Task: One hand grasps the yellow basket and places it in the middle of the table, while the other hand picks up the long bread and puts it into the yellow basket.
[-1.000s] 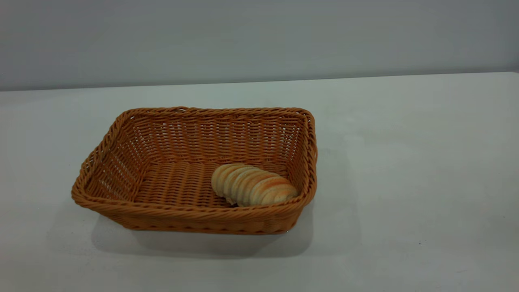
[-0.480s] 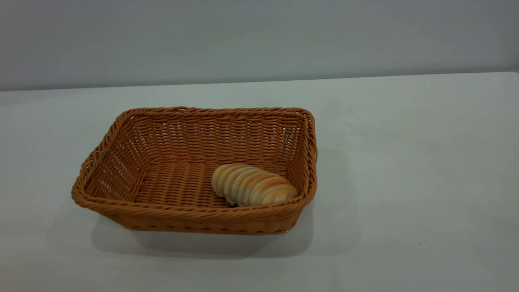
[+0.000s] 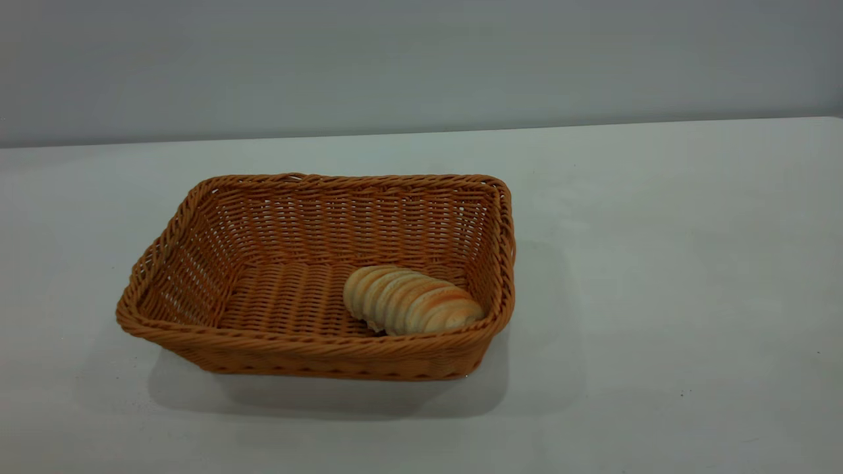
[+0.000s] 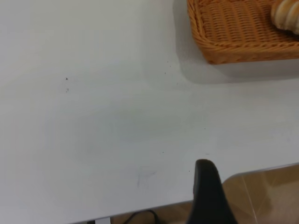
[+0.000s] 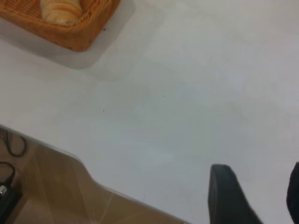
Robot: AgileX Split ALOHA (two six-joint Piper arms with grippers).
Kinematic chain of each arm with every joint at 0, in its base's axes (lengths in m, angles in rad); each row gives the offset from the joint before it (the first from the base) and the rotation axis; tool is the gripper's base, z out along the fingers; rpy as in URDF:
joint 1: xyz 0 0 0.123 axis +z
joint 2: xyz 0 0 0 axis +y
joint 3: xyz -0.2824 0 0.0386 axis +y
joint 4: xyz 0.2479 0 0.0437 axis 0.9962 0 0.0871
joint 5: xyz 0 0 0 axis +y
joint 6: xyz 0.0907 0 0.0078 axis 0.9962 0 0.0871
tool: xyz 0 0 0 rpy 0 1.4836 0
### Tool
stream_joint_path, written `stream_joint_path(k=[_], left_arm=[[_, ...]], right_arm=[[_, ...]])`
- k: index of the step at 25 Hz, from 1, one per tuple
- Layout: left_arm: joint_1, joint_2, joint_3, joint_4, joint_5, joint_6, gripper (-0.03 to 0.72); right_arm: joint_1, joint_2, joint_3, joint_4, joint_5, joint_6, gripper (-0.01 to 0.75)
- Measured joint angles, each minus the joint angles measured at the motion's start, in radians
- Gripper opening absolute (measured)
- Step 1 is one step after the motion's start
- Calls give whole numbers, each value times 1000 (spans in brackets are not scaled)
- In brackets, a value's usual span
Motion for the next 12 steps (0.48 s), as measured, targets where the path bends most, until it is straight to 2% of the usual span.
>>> stream_joint_path(k=[12], left_arm=[[0,-1,0,0,0,1,531]], right_arm=[[-10,-4,0,0,0,1,355]])
